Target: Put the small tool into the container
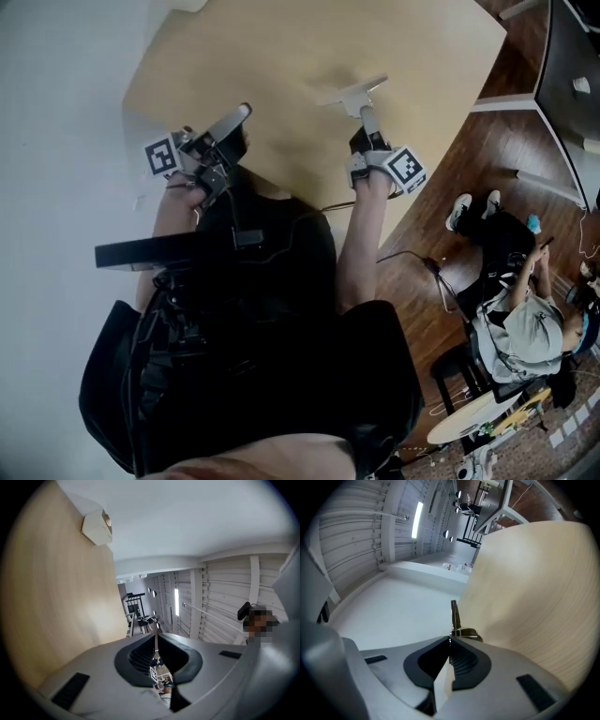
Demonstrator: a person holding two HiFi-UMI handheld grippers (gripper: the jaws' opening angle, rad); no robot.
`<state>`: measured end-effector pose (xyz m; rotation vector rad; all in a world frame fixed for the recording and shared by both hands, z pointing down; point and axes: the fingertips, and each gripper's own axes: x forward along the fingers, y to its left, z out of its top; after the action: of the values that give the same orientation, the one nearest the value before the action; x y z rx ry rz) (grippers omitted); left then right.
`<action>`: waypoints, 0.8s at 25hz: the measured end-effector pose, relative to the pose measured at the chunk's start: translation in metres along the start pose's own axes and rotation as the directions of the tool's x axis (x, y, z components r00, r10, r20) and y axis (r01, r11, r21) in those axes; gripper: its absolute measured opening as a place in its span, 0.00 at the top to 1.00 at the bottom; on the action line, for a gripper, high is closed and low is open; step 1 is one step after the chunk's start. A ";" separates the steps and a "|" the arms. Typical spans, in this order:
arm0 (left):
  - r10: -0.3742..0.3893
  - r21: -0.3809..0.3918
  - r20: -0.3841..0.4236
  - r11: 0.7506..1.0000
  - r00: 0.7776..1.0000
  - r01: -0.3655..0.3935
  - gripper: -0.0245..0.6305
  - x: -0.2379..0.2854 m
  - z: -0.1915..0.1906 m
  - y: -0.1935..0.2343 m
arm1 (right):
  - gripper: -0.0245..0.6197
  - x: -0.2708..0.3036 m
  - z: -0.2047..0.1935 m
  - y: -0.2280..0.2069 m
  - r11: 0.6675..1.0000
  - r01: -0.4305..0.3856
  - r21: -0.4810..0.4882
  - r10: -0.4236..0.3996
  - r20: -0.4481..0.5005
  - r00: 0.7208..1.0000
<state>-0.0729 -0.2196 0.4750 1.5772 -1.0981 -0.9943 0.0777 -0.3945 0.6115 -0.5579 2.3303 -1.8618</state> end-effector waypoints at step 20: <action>-0.095 -0.025 0.425 0.993 0.900 0.117 0.94 -0.305 0.183 0.006 | 0.97 0.127 -0.247 0.231 0.968 -0.202 -0.151 0.169 -0.206 0.964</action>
<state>-0.3291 0.0279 0.4693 1.4261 -1.2753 -1.4770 -0.1656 -0.1697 0.4681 -0.1696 2.5795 -1.7108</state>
